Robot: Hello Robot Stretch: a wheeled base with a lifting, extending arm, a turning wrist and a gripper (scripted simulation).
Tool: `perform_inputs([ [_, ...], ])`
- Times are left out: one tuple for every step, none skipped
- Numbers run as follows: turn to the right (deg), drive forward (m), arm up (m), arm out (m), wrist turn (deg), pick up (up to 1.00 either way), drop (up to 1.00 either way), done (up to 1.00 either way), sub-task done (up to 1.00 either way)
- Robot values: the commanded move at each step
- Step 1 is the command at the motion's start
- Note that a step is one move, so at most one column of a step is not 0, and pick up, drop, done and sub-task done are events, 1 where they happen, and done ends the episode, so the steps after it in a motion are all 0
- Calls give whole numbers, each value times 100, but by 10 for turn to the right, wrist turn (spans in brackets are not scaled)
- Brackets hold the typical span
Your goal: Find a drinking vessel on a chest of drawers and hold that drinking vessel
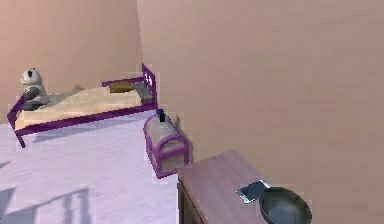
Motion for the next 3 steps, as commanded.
perform_inputs([
  [0,0,28,0,0,0,0,0,0],
  [0,0,0,28,0,0,0,0,0],
  [0,0,0,0,450,0,0,0,0],
])
